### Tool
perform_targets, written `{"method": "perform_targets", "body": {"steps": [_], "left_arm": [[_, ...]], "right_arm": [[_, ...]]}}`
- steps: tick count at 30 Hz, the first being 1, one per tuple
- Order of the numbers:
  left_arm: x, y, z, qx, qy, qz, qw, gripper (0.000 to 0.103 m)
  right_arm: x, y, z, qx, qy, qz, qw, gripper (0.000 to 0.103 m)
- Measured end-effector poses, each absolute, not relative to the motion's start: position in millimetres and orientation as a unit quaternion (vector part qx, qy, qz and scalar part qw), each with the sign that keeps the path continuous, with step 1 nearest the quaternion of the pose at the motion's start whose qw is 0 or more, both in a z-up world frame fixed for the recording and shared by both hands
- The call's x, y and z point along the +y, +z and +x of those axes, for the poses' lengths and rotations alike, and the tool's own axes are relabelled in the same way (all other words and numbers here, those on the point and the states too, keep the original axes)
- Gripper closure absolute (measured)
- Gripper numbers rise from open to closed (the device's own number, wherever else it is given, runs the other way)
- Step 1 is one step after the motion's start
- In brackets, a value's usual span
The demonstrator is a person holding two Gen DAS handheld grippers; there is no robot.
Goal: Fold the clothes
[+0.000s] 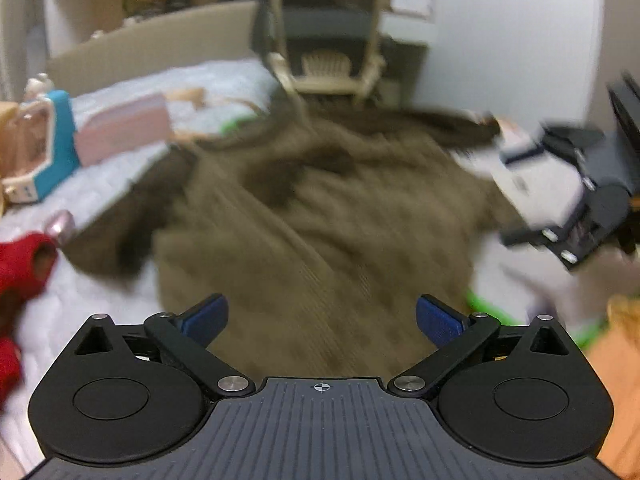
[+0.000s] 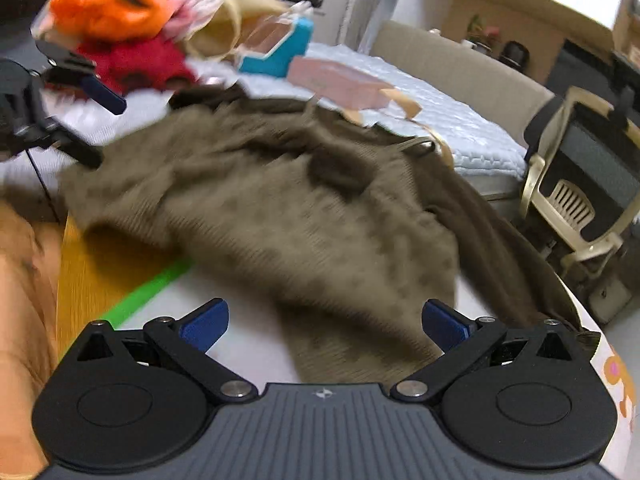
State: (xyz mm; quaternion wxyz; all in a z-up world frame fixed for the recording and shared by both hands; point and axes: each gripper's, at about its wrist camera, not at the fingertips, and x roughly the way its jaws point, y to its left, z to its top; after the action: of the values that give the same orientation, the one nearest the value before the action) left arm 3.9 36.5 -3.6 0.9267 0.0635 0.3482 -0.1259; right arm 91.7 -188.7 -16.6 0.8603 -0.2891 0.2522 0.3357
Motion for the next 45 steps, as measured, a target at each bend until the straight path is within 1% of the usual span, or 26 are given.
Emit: {"method": "perform_targets", "body": {"steps": [2, 4, 7, 9, 10, 13, 15, 16, 18, 21, 24, 26, 30, 35, 37, 39, 42, 45], "left_arm": [[21.8, -13.6, -0.3, 0.341, -0.110, 0.091, 0.929, 0.001], [10.4, -20.2, 1.1, 0.332, -0.088, 0.123, 0.931, 0.001], [4.8, -26.4, 6.7, 0.316, -0.037, 0.173, 0.932, 0.001], [16.5, -26.8, 10.0, 0.303, 0.017, 0.188, 0.934, 0.001], [26.2, -26.0, 11.8, 0.297, 0.047, 0.186, 0.935, 0.001], [64.3, -17.5, 11.8, 0.308, 0.099, 0.113, 0.940, 0.001], [72.2, -8.4, 1.6, 0.311, 0.047, 0.067, 0.947, 0.001], [65.8, -4.5, -4.6, 0.311, -0.005, 0.062, 0.948, 0.001], [42.6, -0.8, -12.8, 0.306, -0.088, 0.080, 0.945, 0.001], [-2.1, -5.0, -12.5, 0.294, -0.146, 0.142, 0.934, 0.000], [-29.3, -17.4, 0.7, 0.293, -0.144, 0.197, 0.924, 0.001], [-33.5, -29.7, 11.9, 0.302, -0.120, 0.229, 0.918, 0.001], [-14.8, -34.6, 28.3, 0.286, -0.035, 0.263, 0.921, 0.001], [37.1, 5.5, 46.6, 0.248, 0.059, 0.195, 0.947, 0.001], [43.2, 16.2, 50.2, 0.238, 0.073, 0.189, 0.950, 0.001], [39.6, 20.2, 46.1, 0.233, 0.075, 0.196, 0.949, 0.000], [30.9, 12.2, 34.1, 0.238, 0.074, 0.232, 0.940, 0.000], [36.8, -5.1, 15.5, 0.255, 0.080, 0.247, 0.931, 0.000]], "right_arm": [[-172.2, -26.4, 90.4, 0.225, 0.309, -0.311, 0.870, 0.000], [-159.7, -24.1, 99.3, 0.180, 0.259, -0.321, 0.893, 0.000], [-161.5, 0.6, 109.8, 0.108, 0.182, -0.299, 0.931, 0.000], [-171.1, 14.8, 107.2, 0.089, 0.169, -0.283, 0.940, 0.000], [-176.0, 17.1, 103.6, 0.092, 0.174, -0.285, 0.938, 0.000], [-186.3, 4.8, 95.0, 0.121, 0.183, -0.307, 0.926, 0.000], [-192.1, -6.2, 93.1, 0.150, 0.187, -0.308, 0.921, 0.000], [-193.4, -8.9, 94.5, 0.162, 0.190, -0.301, 0.920, 0.000], [-192.6, -9.2, 101.0, 0.181, 0.197, -0.278, 0.923, 0.000], [-185.6, 8.9, 117.3, 0.180, 0.207, -0.205, 0.940, 0.000], [-188.5, 36.8, 132.0, 0.158, 0.205, -0.119, 0.959, 0.000], [-191.3, 47.5, 136.8, 0.152, 0.207, -0.102, 0.961, 0.000], [-196.7, 45.3, 124.4, 0.161, 0.238, -0.131, 0.949, 0.000], [-181.7, 5.7, 83.0, 0.198, 0.310, -0.218, 0.904, 0.000], [-163.4, -11.5, 68.0, 0.196, 0.325, -0.259, 0.888, 0.000], [-151.4, -18.9, 69.6, 0.180, 0.301, -0.285, 0.892, 0.000], [-137.3, -26.0, 79.3, 0.151, 0.247, -0.317, 0.903, 0.000], [-161.3, -13.9, 96.1, 0.118, 0.161, -0.297, 0.934, 0.000]]}}
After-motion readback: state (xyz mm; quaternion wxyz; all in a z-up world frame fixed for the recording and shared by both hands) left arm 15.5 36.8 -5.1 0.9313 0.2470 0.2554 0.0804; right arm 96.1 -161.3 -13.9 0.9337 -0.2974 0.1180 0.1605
